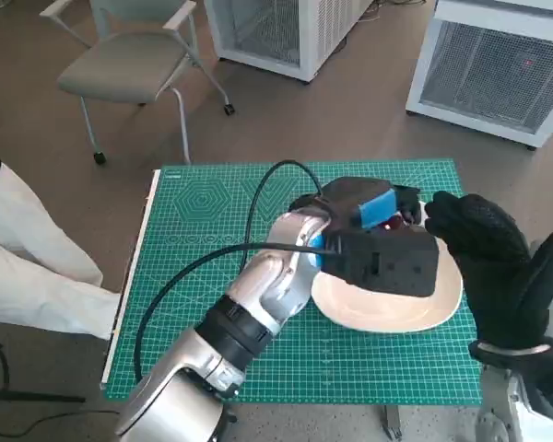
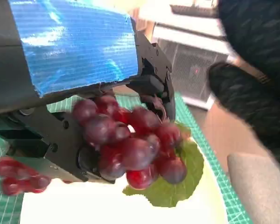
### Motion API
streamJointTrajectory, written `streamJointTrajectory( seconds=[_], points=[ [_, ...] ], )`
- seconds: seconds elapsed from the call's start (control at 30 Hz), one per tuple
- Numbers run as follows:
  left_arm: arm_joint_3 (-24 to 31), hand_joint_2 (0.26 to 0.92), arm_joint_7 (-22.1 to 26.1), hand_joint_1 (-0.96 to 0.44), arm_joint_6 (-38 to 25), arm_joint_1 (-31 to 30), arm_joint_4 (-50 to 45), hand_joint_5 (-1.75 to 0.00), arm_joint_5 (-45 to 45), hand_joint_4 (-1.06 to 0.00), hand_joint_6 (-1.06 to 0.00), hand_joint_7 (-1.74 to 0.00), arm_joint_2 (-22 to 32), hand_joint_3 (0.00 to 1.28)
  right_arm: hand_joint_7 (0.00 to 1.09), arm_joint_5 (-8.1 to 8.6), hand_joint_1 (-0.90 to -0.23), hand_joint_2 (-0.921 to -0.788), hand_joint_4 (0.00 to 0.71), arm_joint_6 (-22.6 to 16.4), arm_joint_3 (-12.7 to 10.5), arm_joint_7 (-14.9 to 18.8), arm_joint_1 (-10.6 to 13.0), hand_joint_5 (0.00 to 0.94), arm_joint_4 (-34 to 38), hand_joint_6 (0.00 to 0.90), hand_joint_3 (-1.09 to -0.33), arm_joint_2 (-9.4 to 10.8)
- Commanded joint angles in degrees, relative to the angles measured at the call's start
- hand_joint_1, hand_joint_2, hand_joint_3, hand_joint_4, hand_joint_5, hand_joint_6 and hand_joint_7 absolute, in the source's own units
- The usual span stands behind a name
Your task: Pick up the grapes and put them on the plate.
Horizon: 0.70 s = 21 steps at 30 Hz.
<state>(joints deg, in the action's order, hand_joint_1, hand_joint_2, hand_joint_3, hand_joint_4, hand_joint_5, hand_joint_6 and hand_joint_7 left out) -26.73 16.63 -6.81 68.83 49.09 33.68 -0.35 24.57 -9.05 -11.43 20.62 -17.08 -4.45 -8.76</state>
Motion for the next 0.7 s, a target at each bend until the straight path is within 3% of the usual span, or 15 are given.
streamJointTrajectory(
  seconds=[0.03,0.4,0.7],
  points=[
    [-0.50,0.837,-0.58,-0.31,1.88,1.61,2.73,-0.03,-0.14,-0.28,-0.35,-0.09,-0.20,0.00,0.98,-0.12,-0.384,-0.921,0.419,0.47,-0.10,-0.50,1.37,0.750,0.24,0.204,-0.618,0.31],
    [-2.26,0.846,-5.42,-0.44,1.07,0.40,4.85,-0.01,2.41,-0.24,-0.31,-0.03,-0.18,0.01,0.98,0.25,-0.383,-0.921,0.421,0.79,0.03,-0.19,1.41,0.752,0.24,0.204,-0.619,0.29],
    [1.10,0.874,-8.95,-0.46,3.34,-2.89,3.11,0.00,-1.20,-0.25,-0.30,-0.02,0.65,0.01,0.98,0.44,-0.383,-0.921,0.420,1.19,0.10,-0.01,1.03,0.755,0.29,0.203,-0.619,0.04]
  ],
)
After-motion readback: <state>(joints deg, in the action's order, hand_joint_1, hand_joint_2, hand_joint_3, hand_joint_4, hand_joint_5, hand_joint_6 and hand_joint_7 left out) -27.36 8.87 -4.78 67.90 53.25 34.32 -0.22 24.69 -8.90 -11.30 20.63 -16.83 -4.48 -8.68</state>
